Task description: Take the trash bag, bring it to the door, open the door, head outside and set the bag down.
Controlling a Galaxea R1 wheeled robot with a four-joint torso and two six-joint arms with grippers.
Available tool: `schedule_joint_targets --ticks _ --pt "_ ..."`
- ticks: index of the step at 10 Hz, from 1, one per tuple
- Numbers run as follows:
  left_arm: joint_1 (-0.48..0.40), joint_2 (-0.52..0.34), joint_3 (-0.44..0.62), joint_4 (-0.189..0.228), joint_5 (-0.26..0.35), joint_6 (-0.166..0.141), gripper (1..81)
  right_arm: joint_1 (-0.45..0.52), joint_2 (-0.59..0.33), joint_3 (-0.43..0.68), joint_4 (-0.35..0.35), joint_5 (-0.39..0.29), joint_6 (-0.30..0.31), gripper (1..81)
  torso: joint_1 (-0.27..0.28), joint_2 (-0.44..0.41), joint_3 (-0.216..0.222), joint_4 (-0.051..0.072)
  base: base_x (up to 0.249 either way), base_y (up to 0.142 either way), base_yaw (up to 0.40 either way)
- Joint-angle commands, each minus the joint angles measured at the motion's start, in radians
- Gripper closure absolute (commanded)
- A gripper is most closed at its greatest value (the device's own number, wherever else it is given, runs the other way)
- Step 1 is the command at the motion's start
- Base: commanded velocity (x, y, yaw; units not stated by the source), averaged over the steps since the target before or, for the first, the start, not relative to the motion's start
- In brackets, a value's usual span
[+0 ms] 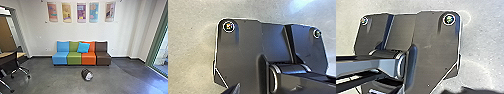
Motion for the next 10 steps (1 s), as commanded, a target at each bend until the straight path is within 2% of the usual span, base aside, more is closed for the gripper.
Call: schedule_joint_targets --ticks 1,10 --pt "-0.059 -0.005 0.001 -0.003 0.055 -0.002 1.0 0.041 -0.021 0.002 0.005 -0.055 0.000 1.0 0.000 0.000 0.000 0.000 0.136 0.072 0.000" --pt "-0.059 -0.005 0.001 -0.004 0.055 -0.002 1.0 0.034 -0.016 0.002 0.003 -0.052 0.000 1.0 0.000 0.000 0.000 0.000 0.136 0.070 0.000"
